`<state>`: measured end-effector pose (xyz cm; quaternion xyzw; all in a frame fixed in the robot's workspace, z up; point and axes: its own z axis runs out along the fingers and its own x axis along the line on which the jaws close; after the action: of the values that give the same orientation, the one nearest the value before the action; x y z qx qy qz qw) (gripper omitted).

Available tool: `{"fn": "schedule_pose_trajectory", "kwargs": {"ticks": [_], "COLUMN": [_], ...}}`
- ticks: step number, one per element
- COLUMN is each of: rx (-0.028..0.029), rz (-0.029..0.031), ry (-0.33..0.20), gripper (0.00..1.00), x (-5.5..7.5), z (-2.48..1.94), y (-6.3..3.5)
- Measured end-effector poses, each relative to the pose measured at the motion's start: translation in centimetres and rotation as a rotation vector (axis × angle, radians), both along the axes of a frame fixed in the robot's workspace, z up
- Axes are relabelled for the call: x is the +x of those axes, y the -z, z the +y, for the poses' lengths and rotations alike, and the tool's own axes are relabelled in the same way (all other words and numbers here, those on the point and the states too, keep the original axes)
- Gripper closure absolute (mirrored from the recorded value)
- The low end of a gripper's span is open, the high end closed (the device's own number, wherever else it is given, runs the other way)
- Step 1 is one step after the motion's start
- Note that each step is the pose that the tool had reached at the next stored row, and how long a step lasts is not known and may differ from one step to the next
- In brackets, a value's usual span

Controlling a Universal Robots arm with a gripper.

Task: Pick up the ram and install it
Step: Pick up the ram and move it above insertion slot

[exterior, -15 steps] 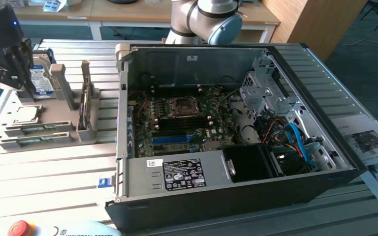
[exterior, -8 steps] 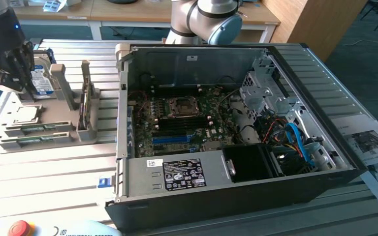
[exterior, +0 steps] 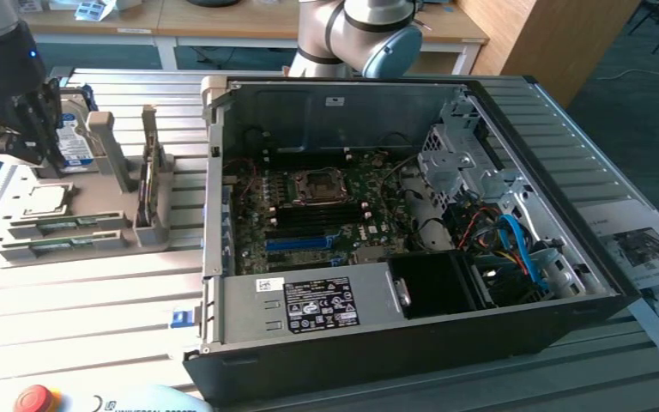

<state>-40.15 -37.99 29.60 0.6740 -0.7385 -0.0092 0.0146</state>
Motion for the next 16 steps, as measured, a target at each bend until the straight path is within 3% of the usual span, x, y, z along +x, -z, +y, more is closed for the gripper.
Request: {"fn": "schedule_pose_trajectory", "kwargs": {"ticks": [16], "rx": [-0.0002], "rz": [-0.0001], "ry": [0.0], "gripper": [0.76], "x": [0.0], "z": [0.0], "y": [1.17]}}
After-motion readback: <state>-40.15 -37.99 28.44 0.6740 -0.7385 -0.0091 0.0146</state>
